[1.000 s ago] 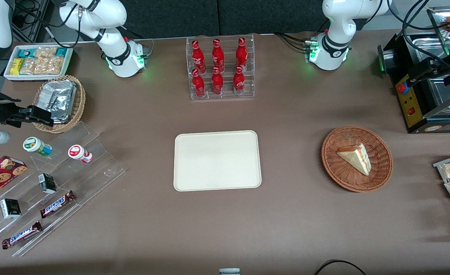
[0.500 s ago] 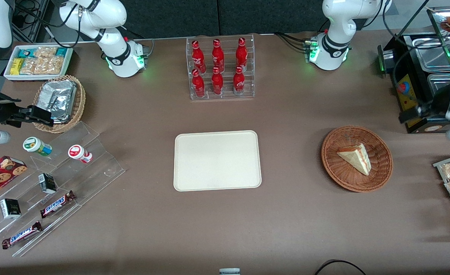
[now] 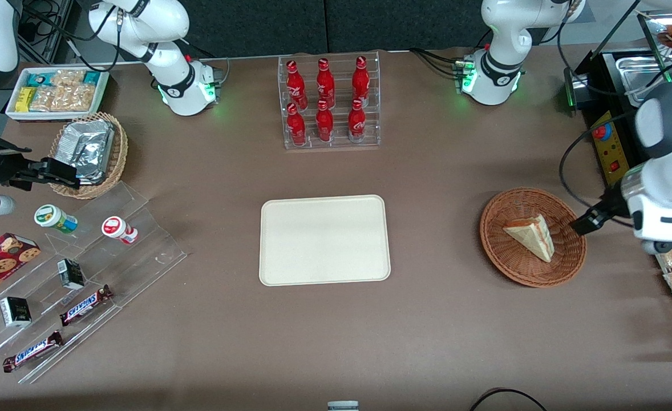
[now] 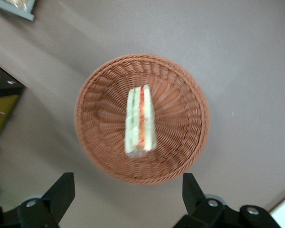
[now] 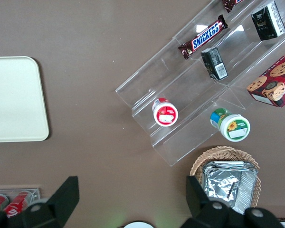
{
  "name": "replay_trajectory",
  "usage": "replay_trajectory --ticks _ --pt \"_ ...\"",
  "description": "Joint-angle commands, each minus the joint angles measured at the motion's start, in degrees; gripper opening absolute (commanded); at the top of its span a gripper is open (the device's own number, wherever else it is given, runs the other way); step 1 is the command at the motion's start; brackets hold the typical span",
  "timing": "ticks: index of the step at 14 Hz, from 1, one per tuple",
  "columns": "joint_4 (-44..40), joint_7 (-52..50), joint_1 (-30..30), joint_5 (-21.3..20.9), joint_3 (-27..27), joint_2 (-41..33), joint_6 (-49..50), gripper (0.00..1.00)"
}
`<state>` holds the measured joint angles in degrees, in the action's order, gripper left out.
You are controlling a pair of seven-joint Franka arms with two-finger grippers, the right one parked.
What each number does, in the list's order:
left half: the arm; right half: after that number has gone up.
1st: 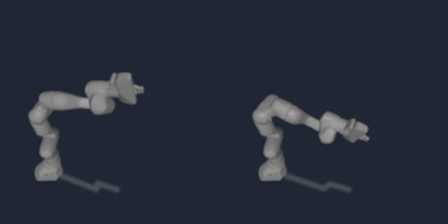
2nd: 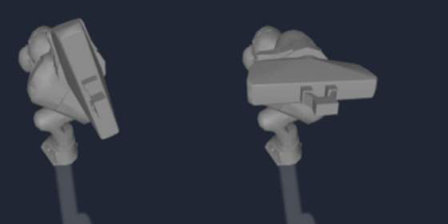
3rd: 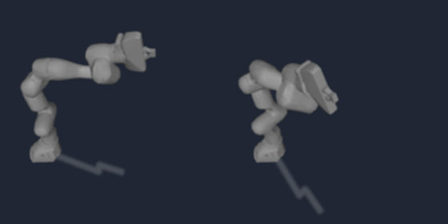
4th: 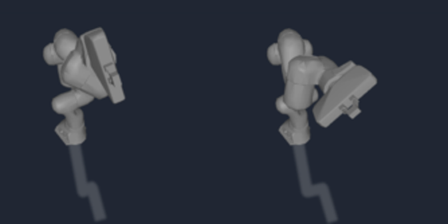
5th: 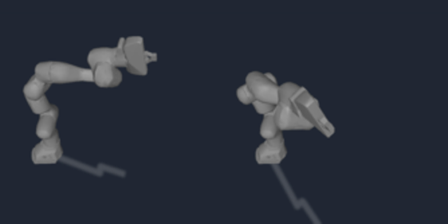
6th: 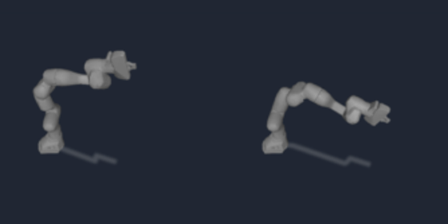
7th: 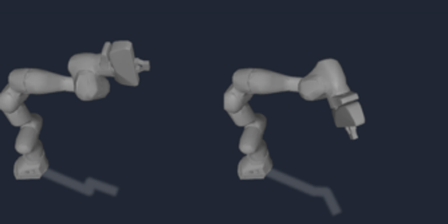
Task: Place sandwich from basket to tray
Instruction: 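Move the open left gripper down over the sandwich in the wicker basket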
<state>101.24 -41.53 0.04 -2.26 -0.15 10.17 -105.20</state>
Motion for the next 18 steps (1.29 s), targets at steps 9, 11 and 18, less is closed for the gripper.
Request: replay_trajectory --ticks 9,11,18 --pt "24.8 -11.2 0.6 0.8 -0.2 -3.4 -27.7 1.00" --pt "26.1 -12.2 0.6 0.8 -0.2 -2.9 -30.5 1.00" --pt "32.0 -12.4 0.6 0.7 -0.2 -1.9 -39.6 1.00"
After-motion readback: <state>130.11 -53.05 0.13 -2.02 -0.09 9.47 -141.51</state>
